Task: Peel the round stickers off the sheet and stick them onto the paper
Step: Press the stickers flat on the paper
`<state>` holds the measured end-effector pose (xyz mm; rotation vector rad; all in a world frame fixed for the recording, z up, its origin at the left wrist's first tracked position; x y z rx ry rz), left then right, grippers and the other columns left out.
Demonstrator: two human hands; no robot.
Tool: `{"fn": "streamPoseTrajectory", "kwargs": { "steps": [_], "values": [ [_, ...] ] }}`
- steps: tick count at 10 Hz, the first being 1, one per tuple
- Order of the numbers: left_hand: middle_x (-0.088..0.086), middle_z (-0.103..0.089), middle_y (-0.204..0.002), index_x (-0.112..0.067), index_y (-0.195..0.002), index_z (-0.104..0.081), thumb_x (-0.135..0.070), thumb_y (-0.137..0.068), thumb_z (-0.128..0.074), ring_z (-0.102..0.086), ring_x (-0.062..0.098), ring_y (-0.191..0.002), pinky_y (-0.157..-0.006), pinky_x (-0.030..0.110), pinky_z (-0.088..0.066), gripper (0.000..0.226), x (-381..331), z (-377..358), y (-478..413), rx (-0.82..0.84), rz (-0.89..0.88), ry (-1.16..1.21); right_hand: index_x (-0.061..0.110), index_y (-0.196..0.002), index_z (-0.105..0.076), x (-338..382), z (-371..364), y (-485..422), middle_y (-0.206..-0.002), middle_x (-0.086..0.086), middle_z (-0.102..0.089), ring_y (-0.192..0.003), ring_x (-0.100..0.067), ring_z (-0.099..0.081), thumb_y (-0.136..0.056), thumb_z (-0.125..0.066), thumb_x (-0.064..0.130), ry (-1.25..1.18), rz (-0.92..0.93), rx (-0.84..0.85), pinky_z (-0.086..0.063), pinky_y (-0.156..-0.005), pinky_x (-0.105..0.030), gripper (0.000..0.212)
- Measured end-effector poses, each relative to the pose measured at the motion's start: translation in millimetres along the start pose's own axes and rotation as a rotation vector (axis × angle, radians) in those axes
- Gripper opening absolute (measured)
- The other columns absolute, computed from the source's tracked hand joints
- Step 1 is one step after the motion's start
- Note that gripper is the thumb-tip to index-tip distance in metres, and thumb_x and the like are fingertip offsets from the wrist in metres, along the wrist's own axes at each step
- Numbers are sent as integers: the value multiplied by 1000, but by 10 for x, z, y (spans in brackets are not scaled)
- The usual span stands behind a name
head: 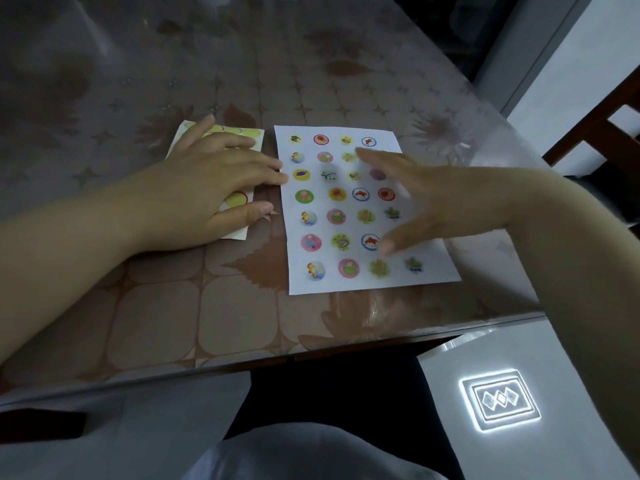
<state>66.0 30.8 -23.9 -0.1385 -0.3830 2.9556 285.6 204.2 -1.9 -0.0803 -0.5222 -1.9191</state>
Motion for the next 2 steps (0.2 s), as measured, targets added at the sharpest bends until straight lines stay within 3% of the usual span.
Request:
{"fn": "streamPoseTrajectory", "kwargs": {
  "steps": [1, 2],
  "values": [
    [-10, -52, -135, -30, -126, -55, -65, -87, -23, -36, 21, -131, -114, 41, -2, 61, 52, -38, 1, -14, 46, -69, 49, -141, -10, -84, 18, 257, -125, 44, -30, -113, 19, -37, -45, -72, 67, -412, -91, -89, -31, -102, -23, 116],
    [-5, -54, -134, -33, -118, -58, -58, -88, -34, -39, 18, -130, -111, 54, -21, 46, 151, -158, -61, 59, 64, -177, 50, -140, -8, -137, -65, 326, -146, 30, -19, -133, 3, -25, -40, -73, 74, -373, -112, -120, -26, -112, -33, 122]
  ]
}}
Point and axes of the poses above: each hand's wrist, its own y-axis away from the middle knuckle, its own z-axis out of the back of the hand, x = y × z, the point moved 1 cm from there along -y, towards the middle knuckle
